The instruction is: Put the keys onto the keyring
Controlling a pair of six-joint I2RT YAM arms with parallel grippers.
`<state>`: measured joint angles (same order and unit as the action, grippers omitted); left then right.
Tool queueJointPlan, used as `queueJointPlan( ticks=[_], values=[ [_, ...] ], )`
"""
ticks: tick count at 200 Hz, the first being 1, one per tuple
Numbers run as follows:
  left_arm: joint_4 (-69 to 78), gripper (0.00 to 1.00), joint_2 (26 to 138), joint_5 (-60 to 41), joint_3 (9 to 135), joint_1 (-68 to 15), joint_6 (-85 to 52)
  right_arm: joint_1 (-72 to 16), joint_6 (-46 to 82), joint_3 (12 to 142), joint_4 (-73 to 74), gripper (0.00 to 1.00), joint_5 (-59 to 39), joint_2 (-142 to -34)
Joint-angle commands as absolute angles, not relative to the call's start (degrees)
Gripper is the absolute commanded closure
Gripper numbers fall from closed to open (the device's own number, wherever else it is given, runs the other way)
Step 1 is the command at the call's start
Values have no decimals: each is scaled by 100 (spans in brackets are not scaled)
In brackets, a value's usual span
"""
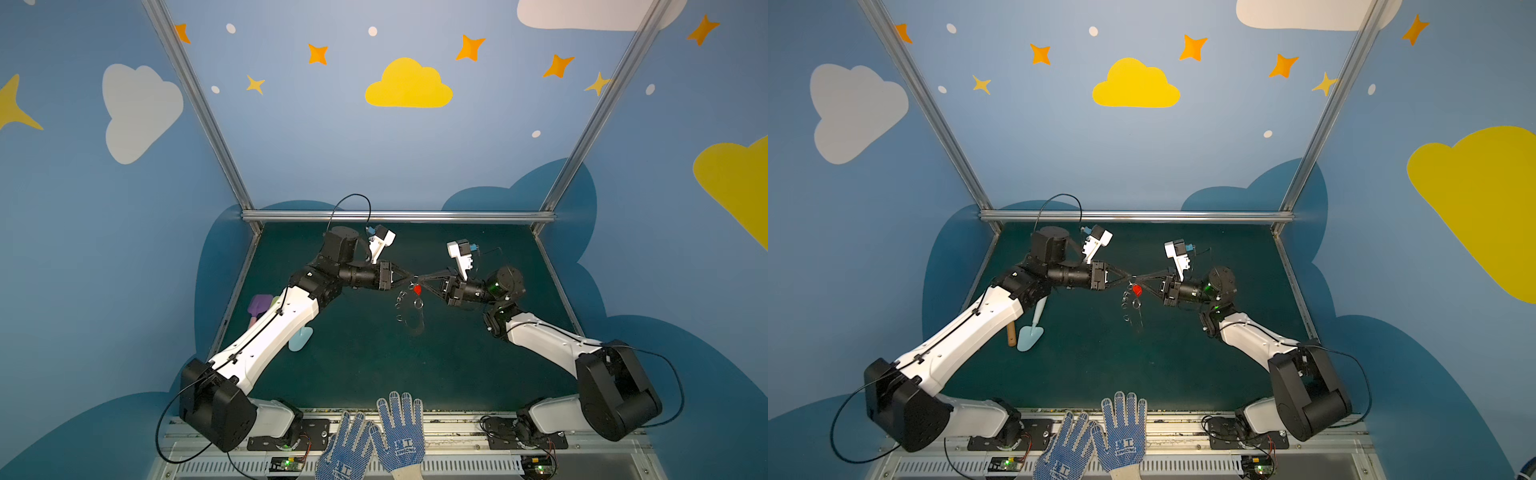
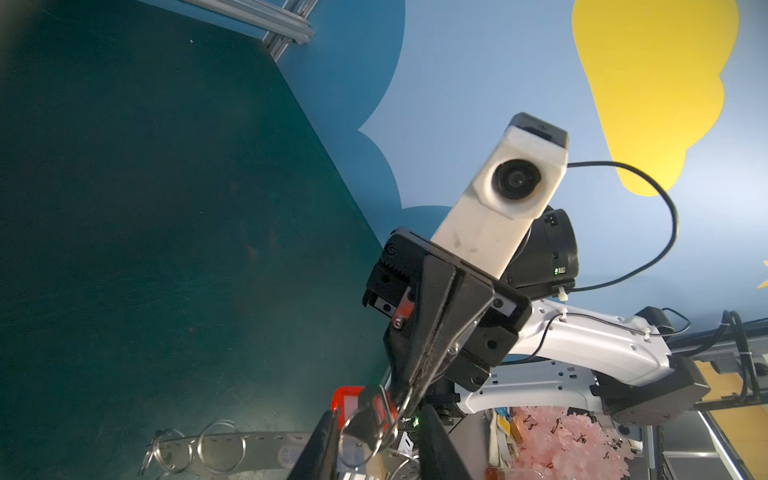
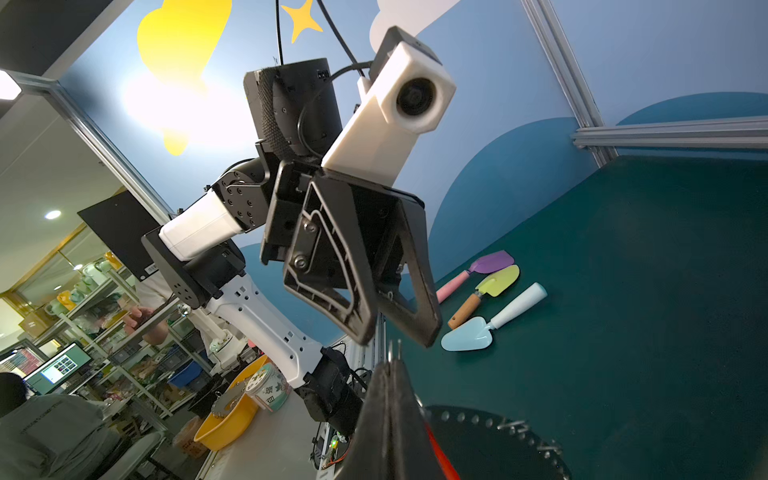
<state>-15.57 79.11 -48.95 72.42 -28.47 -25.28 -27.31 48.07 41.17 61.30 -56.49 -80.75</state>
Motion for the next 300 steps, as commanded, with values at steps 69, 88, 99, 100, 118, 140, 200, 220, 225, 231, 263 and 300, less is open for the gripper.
queueJointPlan(
  ticks=[69,88,99,100,118,140,200,220,225,231,263,300],
  values=[
    [-1445,82,7998,-5117,7424,-2910,-2449,-2753,4966,4280,6471,100,-5793,-8103],
    [-1489,82,7998,-5078,7457,-2913,-2439,-2760,4966,4279,6460,100,-5827,-8125],
    [-1494,82,7996,-5063,7462,-2911,-2435,-2764,4966,4278,6460,100,-5836,-8125],
    [-1494,82,7997,-5063,7462,-2910,-2430,-2766,4966,4279,6460,100,-5836,-8123],
    [-1494,82,7990,-5013,7455,-2911,-2447,-2769,4966,4289,6444,100,-5846,-8115],
    [-1503,85,7994,-5022,7444,-2908,-2436,-2769,4943,4293,6408,100,-5845,-8119],
    [-1563,96,7937,-5047,7449,-2916,-2408,-2760,4783,4359,6051,100,-5815,-8095],
    [-1605,96,7936,-4954,7466,-2914,-2415,-2752,4666,4381,5846,100,-5746,-8050],
    [-1652,96,7937,-4884,7478,-2915,-2422,-2743,4600,4392,5723,100,-5693,-8015],
    [-1696,96,7945,-4803,7496,-2913,-2426,-2740,4497,4406,5501,100,-5633,-7968],
    [-1833,96,7993,-4310,7515,-2918,-2555,-2742,3780,4449,4323,82,-5181,-7538],
    [-1989,96,8047,-3577,7471,-2942,-2839,-2873,2835,4573,2493,78,-4312,-6908]
  ],
)
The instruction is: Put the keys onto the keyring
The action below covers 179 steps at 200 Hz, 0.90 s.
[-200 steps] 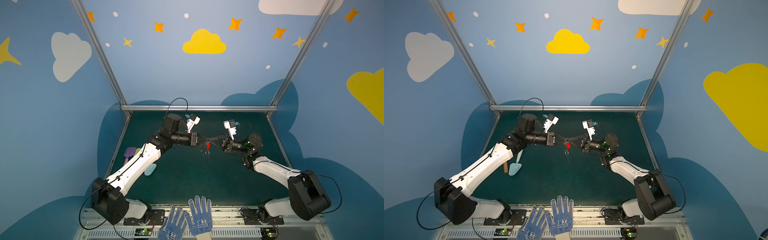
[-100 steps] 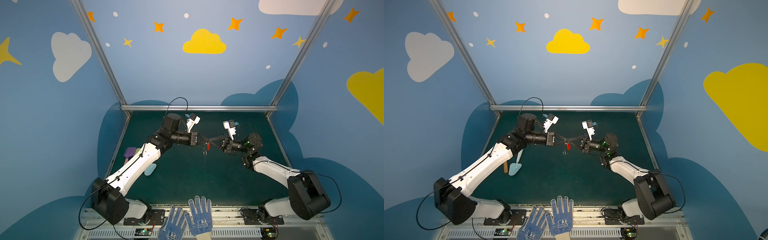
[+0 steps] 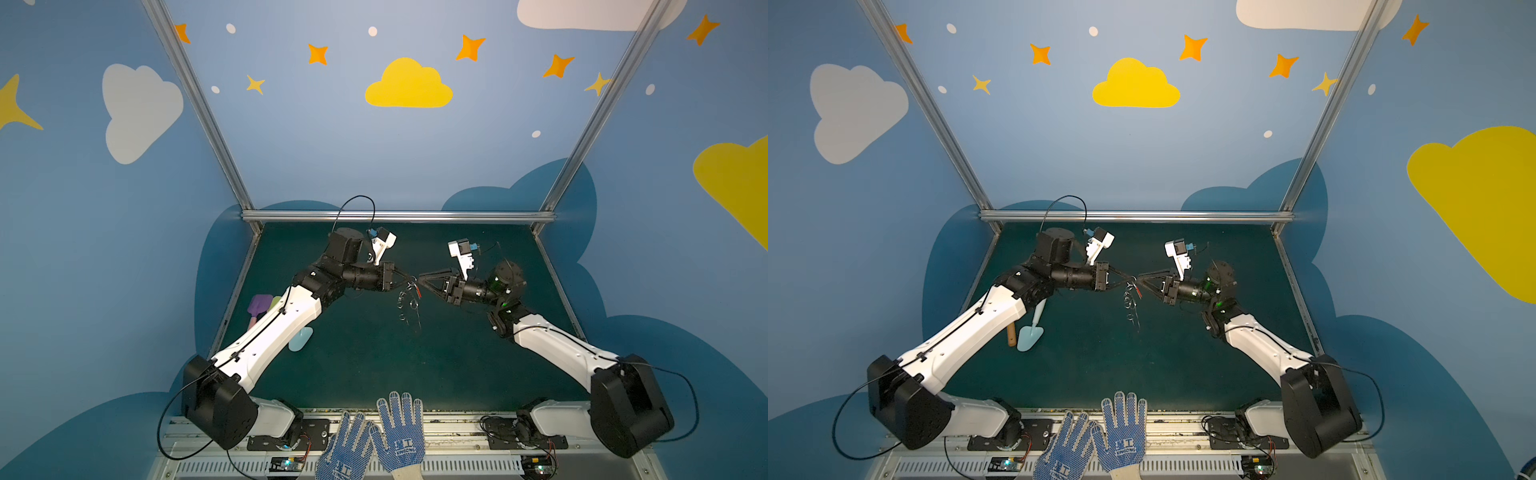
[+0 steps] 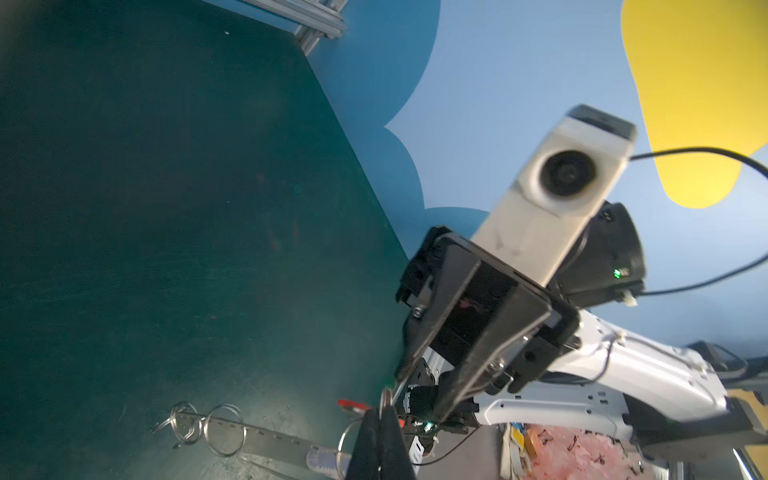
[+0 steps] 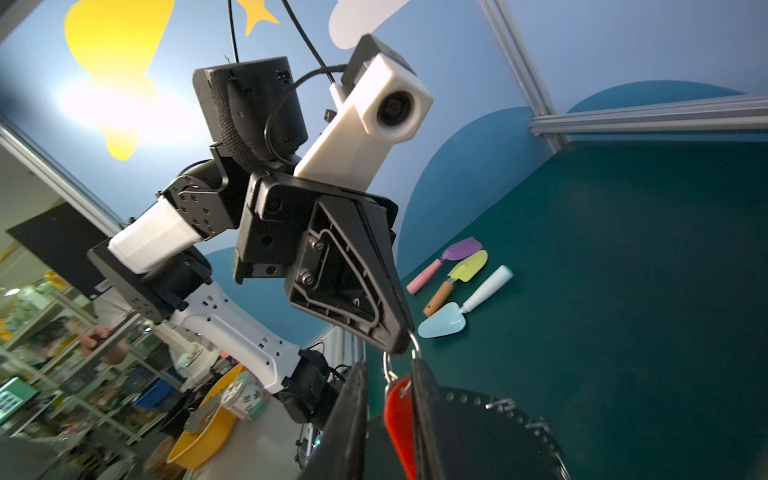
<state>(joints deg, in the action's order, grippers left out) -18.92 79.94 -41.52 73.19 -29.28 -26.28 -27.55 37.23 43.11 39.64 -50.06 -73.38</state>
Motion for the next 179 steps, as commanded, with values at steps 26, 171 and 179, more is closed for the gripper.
queueJointPlan(
  ticks=[26,171,179],
  values=[
    [-2088,96,8093,-3155,7453,-2963,-3064,-3295,2127,4642,1653,91,-3811,-6503],
    [-1897,96,7906,-2495,7260,-3164,-3781,-4800,2002,4908,1595,76,-827,-7131],
    [-1883,96,7893,-2513,7243,-3164,-3803,-4816,2021,4916,1554,75,-607,-7139]
  ],
)
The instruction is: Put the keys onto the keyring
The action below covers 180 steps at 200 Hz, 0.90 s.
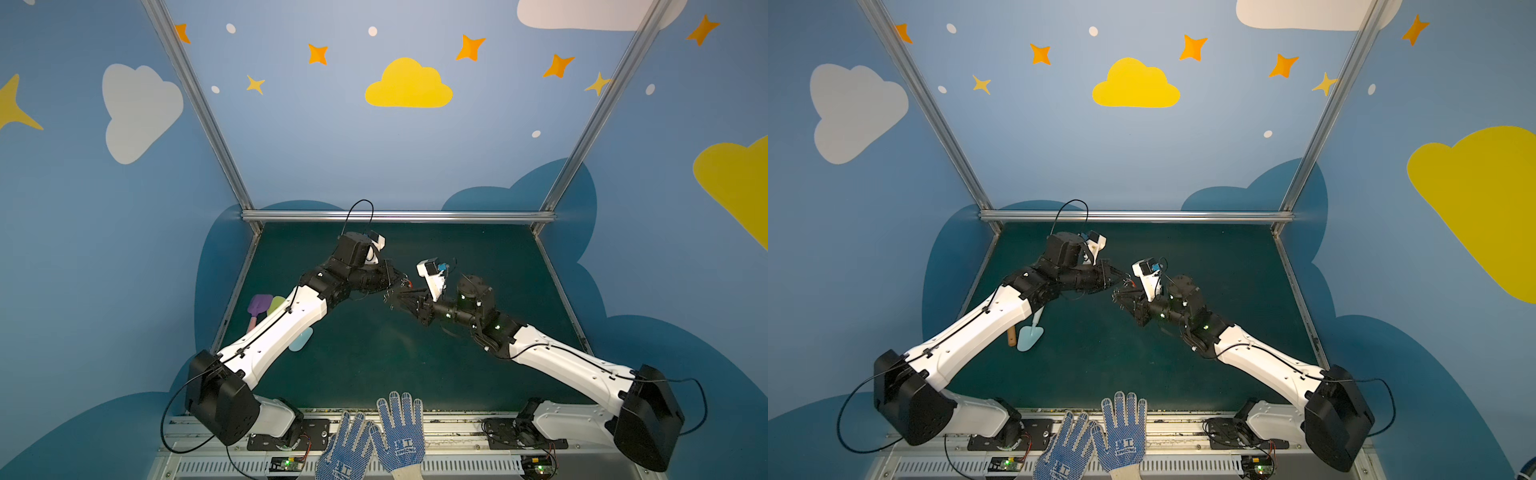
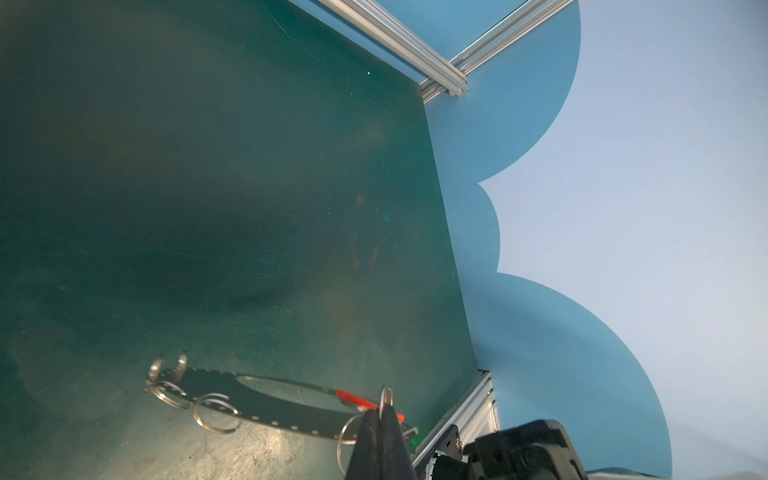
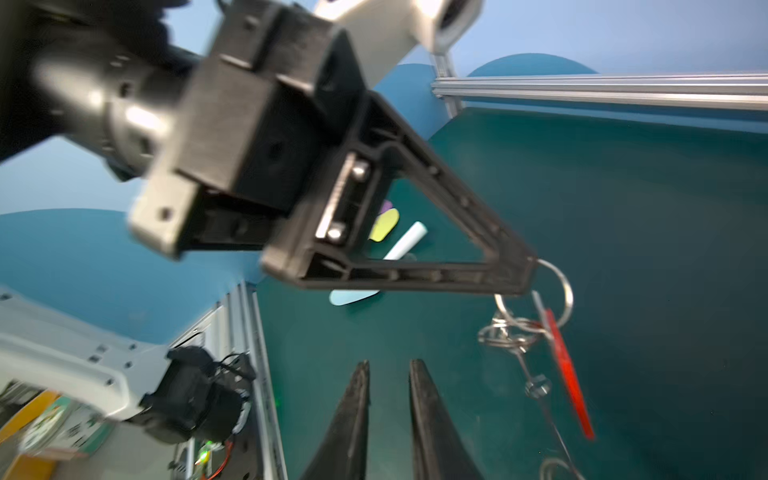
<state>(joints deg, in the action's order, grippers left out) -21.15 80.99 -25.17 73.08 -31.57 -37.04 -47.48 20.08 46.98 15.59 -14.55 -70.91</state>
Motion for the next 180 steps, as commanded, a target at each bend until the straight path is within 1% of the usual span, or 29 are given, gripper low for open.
queueJointPlan(
  ticks=[1,18,34,49,90,130,150,164,180],
  values=[
    [-1882,96,7888,-2518,7243,-3164,-3809,-4816,2026,4914,1559,75,-585,-7142],
    [-1865,96,7867,-2529,7225,-3162,-3832,-4842,2018,4938,1429,75,-194,-7177],
    [-1855,96,7864,-2570,7216,-3162,-3843,-4851,1984,4931,1395,74,-35,-7181],
    [-1863,96,7875,-2608,7216,-3164,-3869,-4869,1939,4923,1462,72,-82,-7193],
    [-1795,96,7866,-2632,7173,-3164,-3941,-4985,1818,4960,1653,64,-100,-7279],
    [-1731,96,7850,-2731,7146,-3160,-4006,-5071,1806,5080,1614,63,146,-7441],
    [-1725,96,7827,-2742,7137,-3162,-4004,-5080,1856,5033,1722,68,325,-7412],
    [-1741,96,7814,-2734,7137,-3164,-4004,-5080,1856,5007,1718,77,443,-7385],
    [-1783,96,7809,-2732,7153,-3149,-3989,-5080,1840,4959,1688,84,568,-7357]
  ],
)
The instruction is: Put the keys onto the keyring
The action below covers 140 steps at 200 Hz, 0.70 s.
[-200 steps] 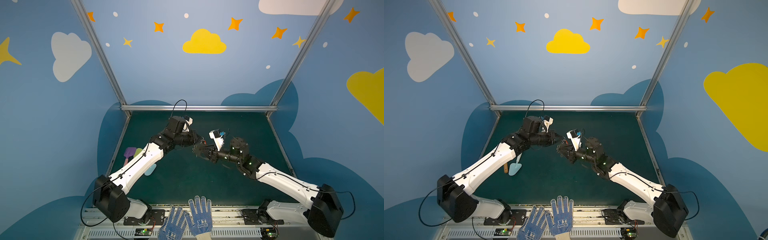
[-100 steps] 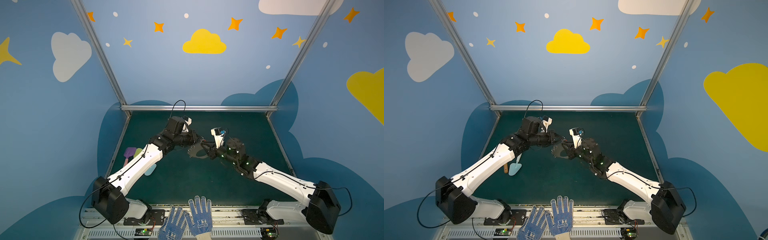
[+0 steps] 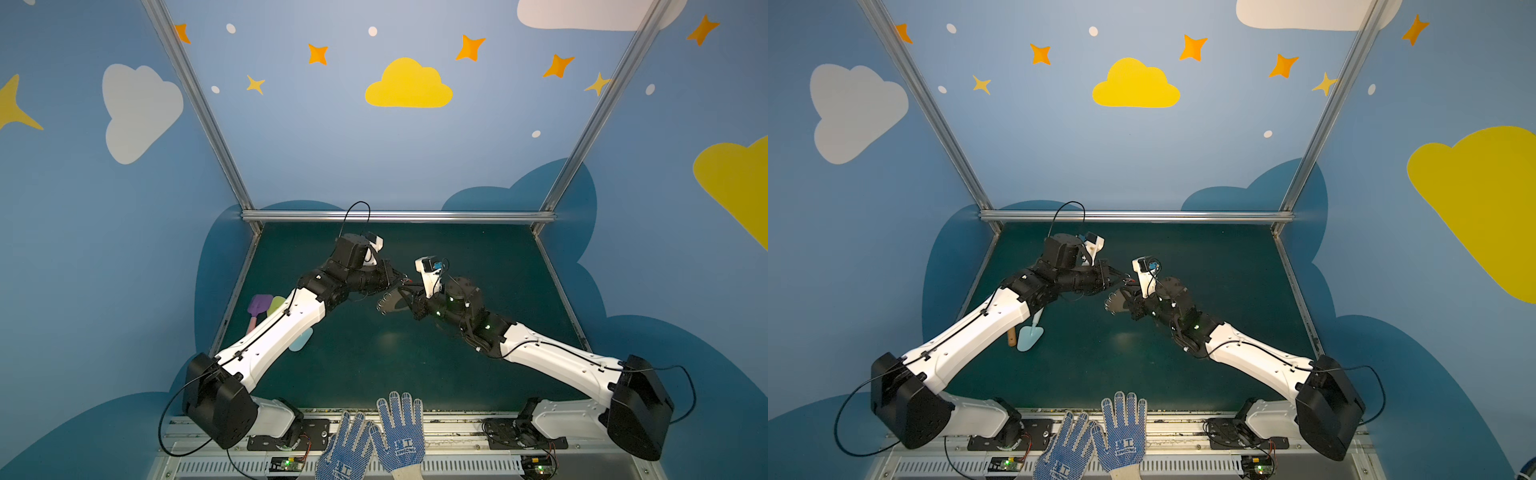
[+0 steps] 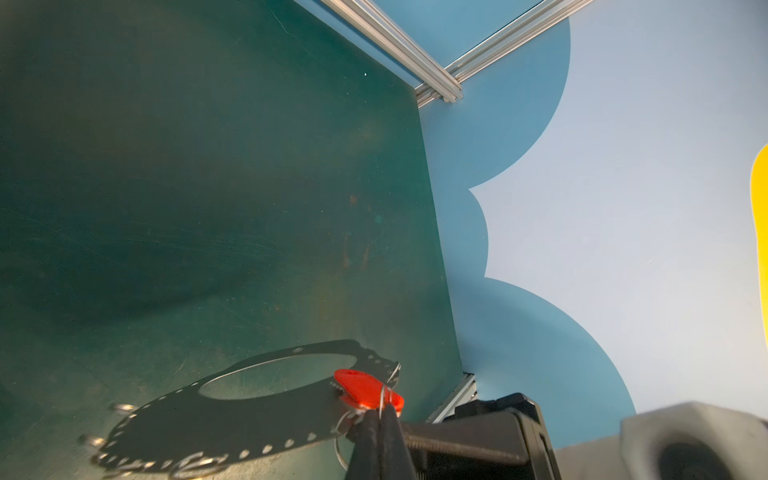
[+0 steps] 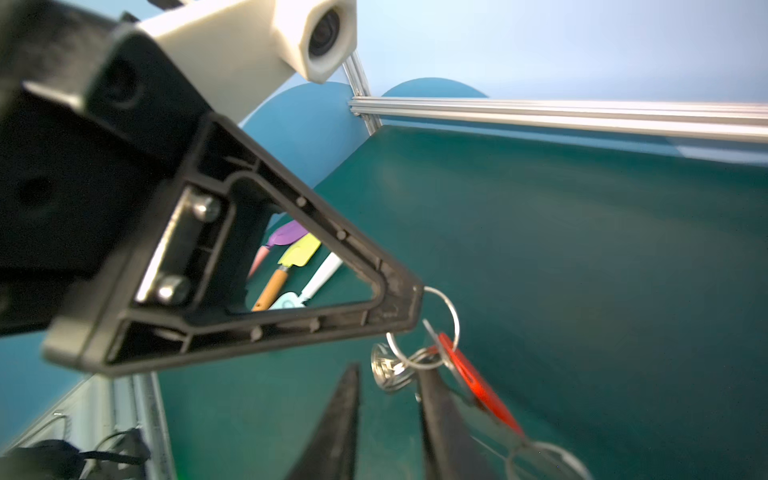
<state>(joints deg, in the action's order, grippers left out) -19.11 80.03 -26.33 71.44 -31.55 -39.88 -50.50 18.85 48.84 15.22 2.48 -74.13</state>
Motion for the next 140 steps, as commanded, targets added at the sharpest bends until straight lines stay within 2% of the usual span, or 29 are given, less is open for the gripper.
queueJointPlan(
  ticks=[1,65,140],
  values=[
    [-1792,96,7807,-2733,7154,-3148,-3985,-5080,1843,4954,1692,85,574,-7352],
    [-1922,96,7820,-3123,7223,-2980,-3980,-5045,1439,4846,1443,100,957,-7166],
    [-2582,96,7970,-3414,7497,-2905,-3693,-5001,561,4936,1000,100,1198,-7033]
  ],
)
